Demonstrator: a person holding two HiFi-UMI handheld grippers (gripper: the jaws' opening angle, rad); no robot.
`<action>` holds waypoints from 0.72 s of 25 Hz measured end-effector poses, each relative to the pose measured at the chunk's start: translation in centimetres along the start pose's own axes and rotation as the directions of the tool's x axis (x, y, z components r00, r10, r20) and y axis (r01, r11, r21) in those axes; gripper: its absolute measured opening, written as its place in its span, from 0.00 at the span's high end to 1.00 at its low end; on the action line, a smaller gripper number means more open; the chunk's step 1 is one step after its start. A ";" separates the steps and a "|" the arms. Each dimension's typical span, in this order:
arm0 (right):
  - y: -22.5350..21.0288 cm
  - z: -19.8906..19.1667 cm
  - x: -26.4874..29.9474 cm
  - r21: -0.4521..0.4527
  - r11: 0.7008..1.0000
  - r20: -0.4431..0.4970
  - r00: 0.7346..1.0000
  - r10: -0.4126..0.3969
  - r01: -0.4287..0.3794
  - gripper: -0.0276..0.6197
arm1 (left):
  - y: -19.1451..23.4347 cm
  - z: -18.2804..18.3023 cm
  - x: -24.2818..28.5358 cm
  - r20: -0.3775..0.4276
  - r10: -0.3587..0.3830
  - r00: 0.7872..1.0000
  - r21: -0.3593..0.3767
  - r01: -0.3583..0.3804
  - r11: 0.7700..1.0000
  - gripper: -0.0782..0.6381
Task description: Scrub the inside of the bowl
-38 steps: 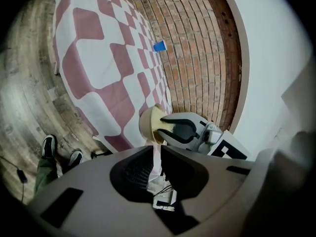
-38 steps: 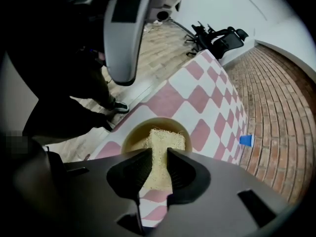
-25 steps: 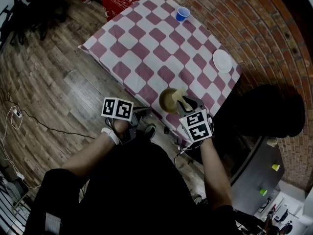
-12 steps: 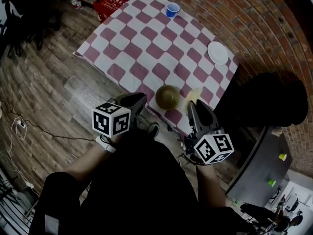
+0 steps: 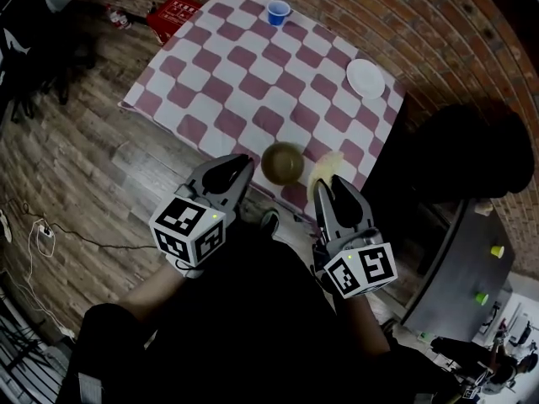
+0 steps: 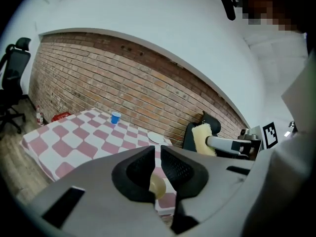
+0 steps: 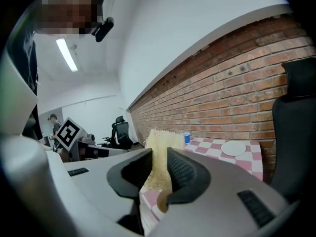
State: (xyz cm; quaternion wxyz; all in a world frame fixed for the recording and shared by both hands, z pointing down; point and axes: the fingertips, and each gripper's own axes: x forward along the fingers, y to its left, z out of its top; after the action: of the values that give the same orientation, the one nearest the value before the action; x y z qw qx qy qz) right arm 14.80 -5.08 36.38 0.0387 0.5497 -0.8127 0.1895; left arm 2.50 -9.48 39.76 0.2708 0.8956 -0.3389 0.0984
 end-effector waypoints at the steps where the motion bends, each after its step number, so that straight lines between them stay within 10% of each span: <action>1: 0.2 0.0 0.0 -0.004 1.000 0.001 1.000 0.004 -0.004 0.80 | 0.0 0.0 0.0 0.005 0.003 1.000 -0.014 -0.003 1.000 0.82; 18: 0.4 -0.8 0.1 0.024 0.999 -0.010 0.999 0.042 -0.041 0.80 | -0.4 -0.6 0.3 0.014 0.026 1.000 -0.010 -0.026 1.000 0.82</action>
State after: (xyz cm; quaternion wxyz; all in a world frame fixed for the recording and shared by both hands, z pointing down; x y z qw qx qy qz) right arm 14.27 -4.73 37.00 0.0327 0.5320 -0.8214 0.2028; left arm 2.99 -9.08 40.19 0.2713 0.8906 -0.3528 0.0937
